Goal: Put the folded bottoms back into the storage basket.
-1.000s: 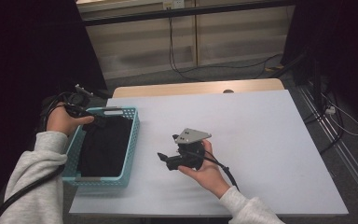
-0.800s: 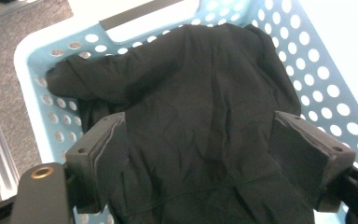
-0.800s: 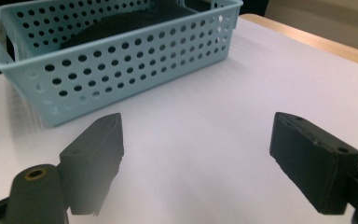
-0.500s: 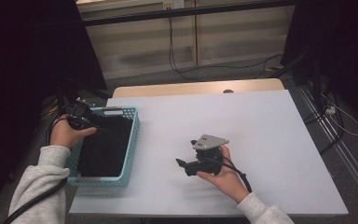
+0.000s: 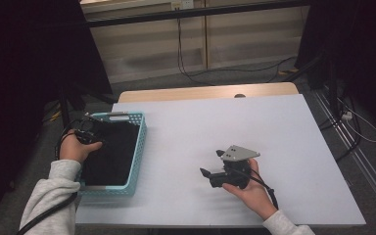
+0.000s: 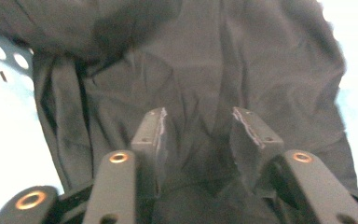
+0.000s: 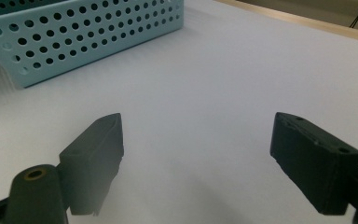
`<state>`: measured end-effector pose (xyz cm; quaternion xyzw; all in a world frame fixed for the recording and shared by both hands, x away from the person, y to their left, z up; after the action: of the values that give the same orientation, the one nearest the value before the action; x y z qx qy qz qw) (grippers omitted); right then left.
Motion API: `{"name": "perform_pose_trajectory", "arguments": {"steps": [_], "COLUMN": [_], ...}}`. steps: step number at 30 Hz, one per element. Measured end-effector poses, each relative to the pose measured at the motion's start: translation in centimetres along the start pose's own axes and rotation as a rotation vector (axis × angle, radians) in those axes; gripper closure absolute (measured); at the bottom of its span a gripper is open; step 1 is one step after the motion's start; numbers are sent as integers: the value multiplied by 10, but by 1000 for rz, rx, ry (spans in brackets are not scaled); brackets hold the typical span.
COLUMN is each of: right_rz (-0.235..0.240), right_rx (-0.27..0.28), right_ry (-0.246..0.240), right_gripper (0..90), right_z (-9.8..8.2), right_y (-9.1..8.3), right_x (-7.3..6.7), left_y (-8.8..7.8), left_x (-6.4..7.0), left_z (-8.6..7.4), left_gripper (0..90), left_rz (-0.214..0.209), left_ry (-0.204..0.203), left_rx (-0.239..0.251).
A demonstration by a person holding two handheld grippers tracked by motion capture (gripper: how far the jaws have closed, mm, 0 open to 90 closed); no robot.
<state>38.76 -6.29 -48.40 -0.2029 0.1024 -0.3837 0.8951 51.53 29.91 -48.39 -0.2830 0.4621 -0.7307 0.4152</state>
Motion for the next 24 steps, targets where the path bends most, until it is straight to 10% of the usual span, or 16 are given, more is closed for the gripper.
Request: {"name": "perform_pose_trajectory", "arguments": {"steps": [24], "right_rz": [-15], "right_rx": [9], "right_ry": [-6], "right_gripper": [165], "right_z": [-6], "right_y": [-12], "right_x": [4], "left_y": [25], "left_x": [2], "left_z": [-26], "left_gripper": [876], "left_rz": [-13], "left_ry": [-79], "left_rx": [-82]}}
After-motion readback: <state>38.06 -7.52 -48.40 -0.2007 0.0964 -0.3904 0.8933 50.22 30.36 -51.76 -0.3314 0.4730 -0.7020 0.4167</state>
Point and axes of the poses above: each handheld gripper's, and its own axes: y roughly forward along the jaws, z roughly out of its top, x roughly to its right, the point moved 10 cm from there along y, roughly forward along the jaws, and after that the axes turned 2 degrees about -y, right-handed, at the moved point
